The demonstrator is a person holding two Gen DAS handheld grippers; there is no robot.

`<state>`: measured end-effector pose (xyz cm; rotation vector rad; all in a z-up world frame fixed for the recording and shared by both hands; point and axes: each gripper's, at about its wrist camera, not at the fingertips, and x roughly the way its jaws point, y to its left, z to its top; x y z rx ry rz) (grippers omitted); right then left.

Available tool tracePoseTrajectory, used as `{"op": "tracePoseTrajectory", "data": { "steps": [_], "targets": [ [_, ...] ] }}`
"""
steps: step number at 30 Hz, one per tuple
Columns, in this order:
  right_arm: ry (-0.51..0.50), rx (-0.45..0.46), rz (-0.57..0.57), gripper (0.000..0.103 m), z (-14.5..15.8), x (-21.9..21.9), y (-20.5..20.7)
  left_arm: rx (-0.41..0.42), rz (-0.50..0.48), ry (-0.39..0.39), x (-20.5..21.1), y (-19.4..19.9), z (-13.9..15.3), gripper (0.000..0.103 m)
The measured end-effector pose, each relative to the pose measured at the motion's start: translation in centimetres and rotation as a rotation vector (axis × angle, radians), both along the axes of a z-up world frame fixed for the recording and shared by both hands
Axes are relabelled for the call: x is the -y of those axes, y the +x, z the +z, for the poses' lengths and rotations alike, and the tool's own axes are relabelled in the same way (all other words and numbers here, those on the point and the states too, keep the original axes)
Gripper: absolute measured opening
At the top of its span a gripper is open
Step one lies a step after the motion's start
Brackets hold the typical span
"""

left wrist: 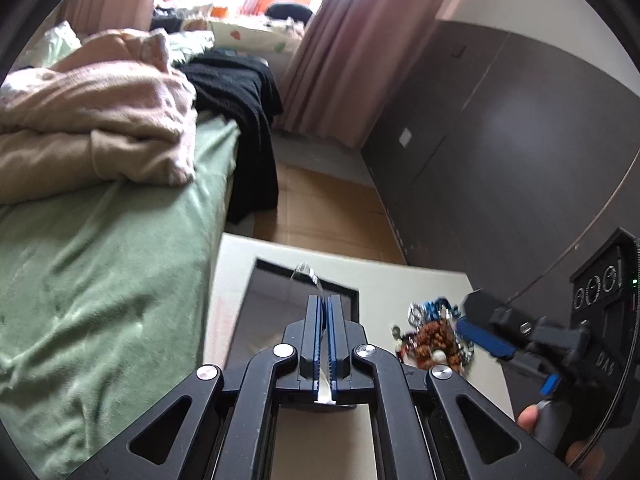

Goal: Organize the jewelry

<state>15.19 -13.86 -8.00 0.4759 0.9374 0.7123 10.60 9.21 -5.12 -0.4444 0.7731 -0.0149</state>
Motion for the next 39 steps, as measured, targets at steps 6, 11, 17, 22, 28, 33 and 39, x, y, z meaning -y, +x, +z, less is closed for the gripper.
{"op": "tracePoseTrajectory", "data": {
  "steps": [6,11,17,22,28,33,39],
  "targets": [
    [0.004,-0.004,-0.072,0.082,0.7,3.8,-0.1,-0.014,0.02,-0.026,0.2,-0.1,-0.5,0.067],
    [-0.001,0.0,-0.124,0.082,1.5,6.8,-0.3,-0.009,0.021,-0.005,1.3,-0.2,-0.3,0.067],
    [-0.047,-0.017,-0.166,0.082,1.6,9.7,-0.1,-0.012,-0.017,0.045,3.9,0.5,-0.3,0.067],
    [-0.096,-0.034,-0.182,0.082,1.1,11.2,0.0,-0.015,-0.042,0.051,5.8,1.0,-0.5,0.067],
    [-0.137,-0.067,-0.208,0.082,0.2,13.1,0.2,-0.022,-0.086,0.06,8.7,1.8,-0.8,0.067],
    [-0.166,-0.122,-0.264,0.082,-0.8,14.9,0.7,-0.031,-0.114,0.067,10.7,2.7,-1.4,0.067],
    [-0.164,-0.198,-0.302,0.082,-2.6,16.6,1.2,-0.055,-0.142,0.08,12.7,3.6,-2.3,0.063]
  ]
}}
